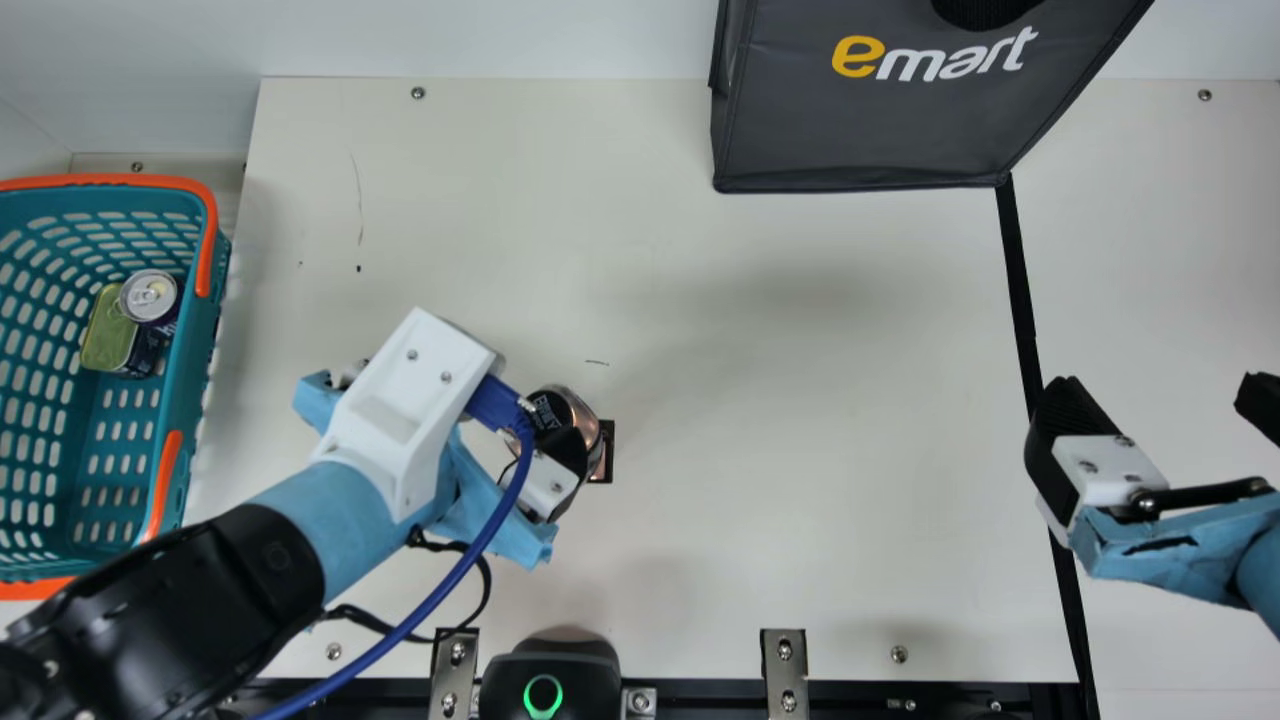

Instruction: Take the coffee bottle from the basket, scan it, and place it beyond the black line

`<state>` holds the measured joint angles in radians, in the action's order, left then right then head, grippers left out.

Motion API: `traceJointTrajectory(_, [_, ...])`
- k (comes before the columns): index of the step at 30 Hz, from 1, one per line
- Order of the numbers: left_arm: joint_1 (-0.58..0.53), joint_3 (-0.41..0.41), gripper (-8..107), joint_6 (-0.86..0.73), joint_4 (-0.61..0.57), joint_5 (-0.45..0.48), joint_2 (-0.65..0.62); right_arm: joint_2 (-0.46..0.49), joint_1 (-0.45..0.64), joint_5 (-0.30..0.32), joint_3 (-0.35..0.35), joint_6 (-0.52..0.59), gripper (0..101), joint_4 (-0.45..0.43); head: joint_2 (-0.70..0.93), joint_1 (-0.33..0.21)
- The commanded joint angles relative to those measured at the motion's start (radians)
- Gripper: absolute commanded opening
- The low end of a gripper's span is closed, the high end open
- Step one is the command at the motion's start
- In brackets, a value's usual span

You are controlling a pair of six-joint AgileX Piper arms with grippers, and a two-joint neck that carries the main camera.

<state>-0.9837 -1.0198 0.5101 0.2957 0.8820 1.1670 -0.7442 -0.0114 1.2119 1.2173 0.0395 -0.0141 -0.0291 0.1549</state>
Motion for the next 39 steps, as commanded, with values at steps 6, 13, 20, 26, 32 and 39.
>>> traceJointTrajectory(6, [-0.021,-0.016,90,0.041,0.013,0.014,0.028,0.0,0.0,0.0,0.0,0.0,91,0.0,0.002,-0.017])
traceJointTrajectory(13, [-0.051,-0.023,90,0.105,0.022,0.036,0.05,0.0,0.0,0.0,0.0,0.0,91,0.0,0.002,-0.017])
traceJointTrajectory(20, [-0.082,-0.039,90,0.188,0.03,0.053,0.074,0.0,0.0,0.0,0.0,0.0,91,0.0,0.002,-0.017])
traceJointTrajectory(26, [-0.106,-0.061,90,0.242,0.04,0.066,0.099,0.0,0.0,0.0,0.0,0.0,91,0.0,0.002,-0.017])
traceJointTrajectory(32, [-0.12,-0.069,90,0.289,0.072,0.081,0.121,0.0,0.0,0.001,0.0,0.0,91,0.0,0.002,-0.017])
traceJointTrajectory(39, [-0.125,-0.066,90,0.338,0.108,0.098,0.142,0.0,0.0,0.001,0.0,0.0,91,0.0,0.002,-0.017])
